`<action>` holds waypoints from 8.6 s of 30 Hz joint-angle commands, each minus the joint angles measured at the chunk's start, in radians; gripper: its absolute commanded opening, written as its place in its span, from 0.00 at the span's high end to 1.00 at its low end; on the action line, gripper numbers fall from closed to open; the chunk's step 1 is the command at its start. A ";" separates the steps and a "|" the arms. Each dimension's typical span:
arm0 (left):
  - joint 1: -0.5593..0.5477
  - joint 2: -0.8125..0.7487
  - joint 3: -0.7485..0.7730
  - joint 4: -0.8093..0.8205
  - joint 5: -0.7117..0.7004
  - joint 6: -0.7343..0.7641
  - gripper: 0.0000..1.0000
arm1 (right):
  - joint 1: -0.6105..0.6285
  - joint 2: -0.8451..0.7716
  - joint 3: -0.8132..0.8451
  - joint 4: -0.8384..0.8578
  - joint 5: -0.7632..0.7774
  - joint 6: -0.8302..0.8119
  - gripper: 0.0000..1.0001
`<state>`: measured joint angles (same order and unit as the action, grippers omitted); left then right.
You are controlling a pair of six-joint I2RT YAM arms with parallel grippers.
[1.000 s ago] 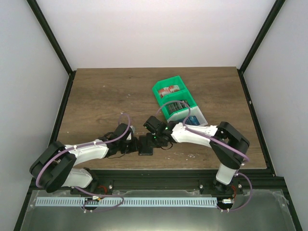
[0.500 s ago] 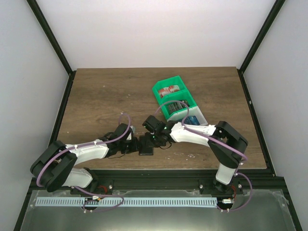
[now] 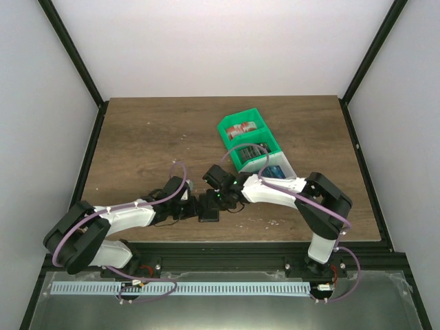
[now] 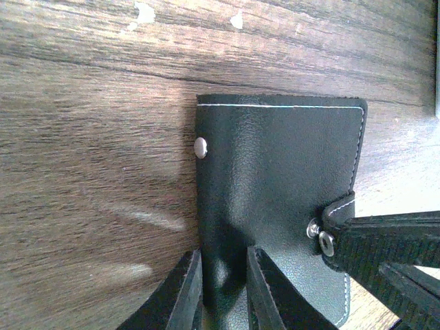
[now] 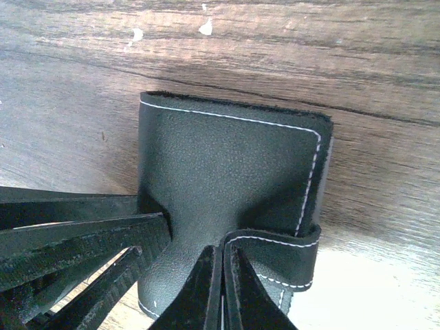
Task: Put the credit cards into the card holder
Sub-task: Close the card holder at the center of the board, then reset both arms
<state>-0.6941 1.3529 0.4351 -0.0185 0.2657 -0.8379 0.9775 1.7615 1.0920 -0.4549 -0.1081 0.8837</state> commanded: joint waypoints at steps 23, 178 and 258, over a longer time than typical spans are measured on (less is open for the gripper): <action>-0.004 0.020 -0.021 0.026 0.030 -0.011 0.80 | 0.000 0.100 0.050 -0.052 0.036 0.006 0.99; -0.004 0.047 -0.044 0.094 0.032 -0.021 0.82 | 0.050 0.377 0.188 -0.184 -0.012 0.006 1.00; 0.019 -0.885 0.585 -0.698 -0.826 0.434 0.00 | -0.327 -1.080 -0.009 -0.355 0.681 0.006 0.12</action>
<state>-0.6785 0.4744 1.0264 -0.7010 -0.5480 -0.4114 0.6556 0.7143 1.0389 -0.7856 0.5282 0.8837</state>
